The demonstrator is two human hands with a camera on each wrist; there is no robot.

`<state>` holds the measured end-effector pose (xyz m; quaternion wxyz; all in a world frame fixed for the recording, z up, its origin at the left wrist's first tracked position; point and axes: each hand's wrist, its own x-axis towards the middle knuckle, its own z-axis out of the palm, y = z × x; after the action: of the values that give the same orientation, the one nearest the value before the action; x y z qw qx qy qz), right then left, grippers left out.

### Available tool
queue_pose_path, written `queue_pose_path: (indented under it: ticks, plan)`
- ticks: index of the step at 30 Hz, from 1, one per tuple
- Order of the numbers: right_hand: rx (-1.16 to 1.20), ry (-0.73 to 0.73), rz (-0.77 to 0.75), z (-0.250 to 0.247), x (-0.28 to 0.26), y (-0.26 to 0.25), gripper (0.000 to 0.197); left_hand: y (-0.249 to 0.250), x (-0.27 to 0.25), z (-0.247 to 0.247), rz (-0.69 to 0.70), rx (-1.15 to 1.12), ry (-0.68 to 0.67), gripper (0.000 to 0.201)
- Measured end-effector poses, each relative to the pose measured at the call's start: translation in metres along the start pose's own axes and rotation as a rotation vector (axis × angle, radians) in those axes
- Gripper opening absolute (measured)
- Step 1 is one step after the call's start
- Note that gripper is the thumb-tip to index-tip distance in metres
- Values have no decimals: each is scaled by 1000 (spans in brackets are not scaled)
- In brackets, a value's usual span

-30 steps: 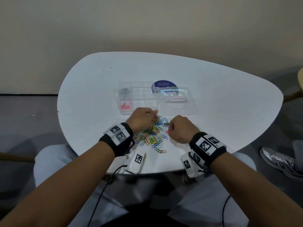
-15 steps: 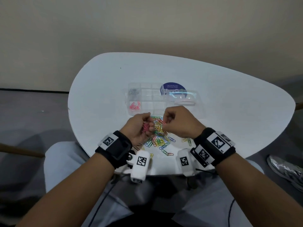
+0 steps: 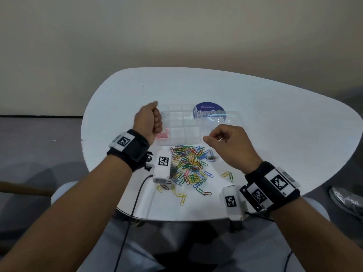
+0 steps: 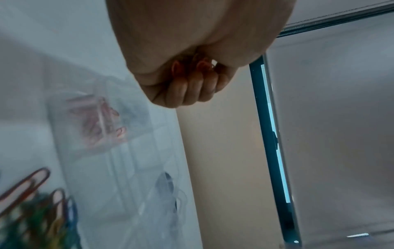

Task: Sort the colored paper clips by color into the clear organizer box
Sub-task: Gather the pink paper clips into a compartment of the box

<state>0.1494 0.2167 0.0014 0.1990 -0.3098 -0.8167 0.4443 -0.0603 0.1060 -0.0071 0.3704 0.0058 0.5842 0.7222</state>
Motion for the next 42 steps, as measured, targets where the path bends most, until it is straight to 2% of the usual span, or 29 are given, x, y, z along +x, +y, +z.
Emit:
queue_pose_path:
  ticks: [5,11,13,16,18,20,21,25,28,35,38,42]
  plan:
    - [29,-1,66,-8,-9,16,17,0,23,2,70,-53,107,37]
    - [30,-10,95,-13,-14,29,15,-7,19,2,148,-23,83,39]
    - [4,-33,80,-12,-14,30,11,-6,14,1,213,99,109,36]
    - [-77,-164,39,0,-14,24,5,-9,-6,-5,341,454,116,35]
    - [-198,-331,-13,15,-14,17,6,-21,-24,-14,359,693,-18,33]
    - [-336,-490,-66,30,-13,11,11,-38,-40,-23,312,986,-217,31]
    - [-403,-539,-82,37,-12,7,14,-46,-46,-29,289,1088,-265,30]
    - [-657,-612,-155,51,-8,-3,25,-57,-58,-49,261,1083,-183,32]
    - [-767,-639,-154,52,-4,-5,23,-55,-58,-60,260,1066,-142,28]
    - [-874,-722,-105,50,2,-9,14,-49,-58,-48,281,1379,-275,5]
    - [-890,-725,-107,52,2,-11,12,-50,-56,-43,280,1517,-306,7]
    - [-852,-719,-96,51,1,-10,11,-49,-53,-44,251,1559,-329,13]
